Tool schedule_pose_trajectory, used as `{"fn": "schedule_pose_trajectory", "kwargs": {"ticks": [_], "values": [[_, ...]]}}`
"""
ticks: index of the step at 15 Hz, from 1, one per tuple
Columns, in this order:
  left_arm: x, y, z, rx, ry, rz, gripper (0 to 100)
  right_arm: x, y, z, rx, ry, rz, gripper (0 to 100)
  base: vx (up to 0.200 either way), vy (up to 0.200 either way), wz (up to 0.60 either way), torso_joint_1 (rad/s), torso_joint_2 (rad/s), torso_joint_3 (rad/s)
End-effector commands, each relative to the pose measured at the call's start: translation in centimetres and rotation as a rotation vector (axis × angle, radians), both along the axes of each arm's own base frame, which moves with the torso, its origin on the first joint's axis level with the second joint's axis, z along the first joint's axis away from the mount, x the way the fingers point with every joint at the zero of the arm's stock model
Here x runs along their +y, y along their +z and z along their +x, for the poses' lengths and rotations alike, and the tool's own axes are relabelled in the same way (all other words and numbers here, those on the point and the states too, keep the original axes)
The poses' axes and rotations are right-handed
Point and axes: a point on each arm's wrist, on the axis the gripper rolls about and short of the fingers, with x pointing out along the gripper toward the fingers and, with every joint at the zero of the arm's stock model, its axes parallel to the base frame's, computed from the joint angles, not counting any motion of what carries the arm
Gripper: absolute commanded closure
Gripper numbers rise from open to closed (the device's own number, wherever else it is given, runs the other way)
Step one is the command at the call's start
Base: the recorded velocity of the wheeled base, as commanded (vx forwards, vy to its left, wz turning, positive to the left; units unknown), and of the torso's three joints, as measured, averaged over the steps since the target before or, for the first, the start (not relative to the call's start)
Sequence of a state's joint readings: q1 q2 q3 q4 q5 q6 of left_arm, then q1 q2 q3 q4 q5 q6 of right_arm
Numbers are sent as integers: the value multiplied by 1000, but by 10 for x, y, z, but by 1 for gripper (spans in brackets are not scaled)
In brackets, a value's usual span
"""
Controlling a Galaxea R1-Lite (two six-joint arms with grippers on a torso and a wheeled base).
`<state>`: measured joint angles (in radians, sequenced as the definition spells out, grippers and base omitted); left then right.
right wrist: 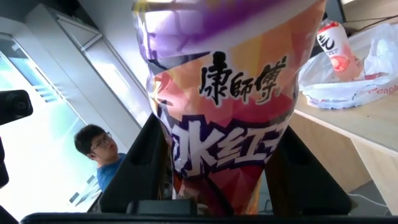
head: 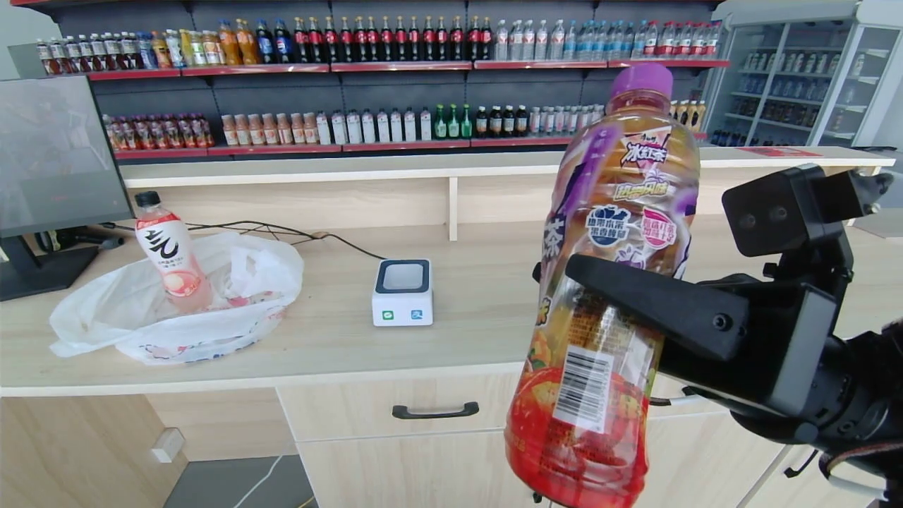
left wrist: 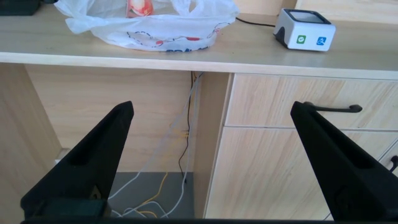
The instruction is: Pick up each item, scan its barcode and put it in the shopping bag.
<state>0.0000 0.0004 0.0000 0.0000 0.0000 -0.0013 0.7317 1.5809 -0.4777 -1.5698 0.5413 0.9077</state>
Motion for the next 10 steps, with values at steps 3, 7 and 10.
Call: {"fn": "schedule_pose_trajectory", "kwargs": {"ticks": [3,7,10], "values": [[0,0,0,0,0,0,0,-1,-2,-1,4,0,-5,100,0,0,0,0,0,0],[0,0,0,0,0,0,0,1,-8,2,-26,-22,-35,100,0,0,0,0,0,0],[0,0,0,0,0,0,0,4,-16,8,-87,-63,-80,100,0,0,0,0,0,0]]}}
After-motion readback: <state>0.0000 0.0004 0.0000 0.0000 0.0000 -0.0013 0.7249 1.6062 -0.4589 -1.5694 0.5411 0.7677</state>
